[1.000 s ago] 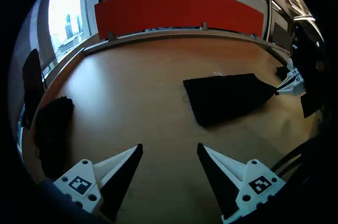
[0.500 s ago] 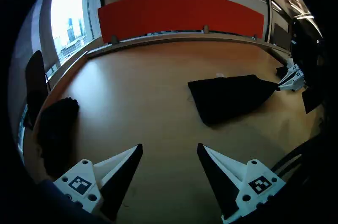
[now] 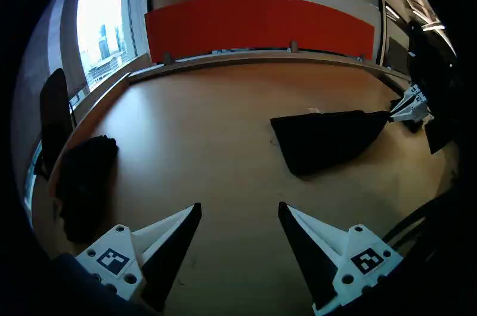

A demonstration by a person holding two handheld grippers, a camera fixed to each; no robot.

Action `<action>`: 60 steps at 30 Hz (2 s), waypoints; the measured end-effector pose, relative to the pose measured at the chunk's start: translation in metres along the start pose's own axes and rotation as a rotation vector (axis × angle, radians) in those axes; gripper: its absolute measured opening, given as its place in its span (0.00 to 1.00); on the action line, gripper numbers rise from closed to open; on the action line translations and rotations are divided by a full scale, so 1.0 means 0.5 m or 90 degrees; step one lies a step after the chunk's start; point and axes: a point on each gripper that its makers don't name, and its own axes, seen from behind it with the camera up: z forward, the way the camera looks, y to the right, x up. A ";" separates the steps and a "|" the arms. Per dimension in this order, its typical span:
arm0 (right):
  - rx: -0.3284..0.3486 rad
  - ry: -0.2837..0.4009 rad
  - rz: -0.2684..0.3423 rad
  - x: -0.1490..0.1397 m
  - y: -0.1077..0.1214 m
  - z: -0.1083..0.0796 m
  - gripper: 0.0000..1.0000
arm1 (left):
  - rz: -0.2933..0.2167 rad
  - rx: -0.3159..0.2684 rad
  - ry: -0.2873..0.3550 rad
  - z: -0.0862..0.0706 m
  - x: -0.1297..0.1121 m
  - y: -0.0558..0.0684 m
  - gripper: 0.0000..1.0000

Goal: Fold towel

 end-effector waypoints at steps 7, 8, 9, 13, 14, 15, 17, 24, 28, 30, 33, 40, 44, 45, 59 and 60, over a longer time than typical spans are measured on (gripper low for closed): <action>0.007 0.029 -0.034 0.070 -0.014 0.000 0.04 | -0.004 0.001 0.003 -0.011 -0.001 -0.004 0.96; 0.009 0.035 -0.039 0.083 -0.017 0.001 0.04 | -0.005 0.002 0.004 -0.012 -0.001 -0.004 0.96; 0.012 0.040 -0.046 0.097 -0.021 0.002 0.04 | -0.005 0.002 0.005 -0.014 0.000 -0.005 0.96; 0.022 0.061 -0.069 0.151 -0.038 0.006 0.04 | -0.008 0.005 0.007 -0.021 -0.002 -0.008 0.96; 0.025 0.066 -0.074 0.164 -0.043 0.008 0.04 | -0.008 0.006 0.007 -0.022 -0.002 -0.008 0.96; 0.029 0.071 -0.079 0.177 -0.048 0.009 0.04 | -0.010 0.006 0.007 -0.024 -0.004 -0.009 0.96; 0.037 0.080 -0.089 0.200 -0.059 0.011 0.04 | -0.012 0.008 0.007 -0.026 -0.006 -0.010 0.96; 0.059 0.100 -0.122 0.260 -0.096 0.025 0.04 | -0.025 0.009 0.007 -0.034 -0.016 -0.014 0.96; 0.069 0.101 -0.136 0.272 -0.109 0.032 0.04 | -0.027 0.011 0.006 -0.038 -0.019 -0.018 0.96; 0.074 0.101 -0.140 0.277 -0.115 0.037 0.04 | -0.028 0.012 0.006 -0.040 -0.020 -0.019 0.96; 0.086 0.102 -0.147 0.288 -0.129 0.046 0.04 | -0.027 0.012 0.005 -0.042 -0.022 -0.022 0.96; 0.131 0.097 -0.176 0.313 -0.195 0.088 0.04 | -0.029 0.015 0.006 -0.050 -0.024 -0.025 0.96; 0.163 0.088 -0.190 0.318 -0.248 0.127 0.04 | -0.033 0.019 0.006 -0.055 -0.027 -0.029 0.96; 0.170 0.084 -0.192 0.316 -0.261 0.137 0.04 | -0.033 0.020 0.007 -0.056 -0.028 -0.031 0.96; 0.215 0.048 -0.199 0.286 -0.323 0.186 0.04 | -0.038 0.027 0.005 -0.060 -0.036 -0.044 0.96; 0.216 0.046 -0.199 0.284 -0.324 0.187 0.04 | -0.037 0.027 0.005 -0.060 -0.036 -0.044 0.96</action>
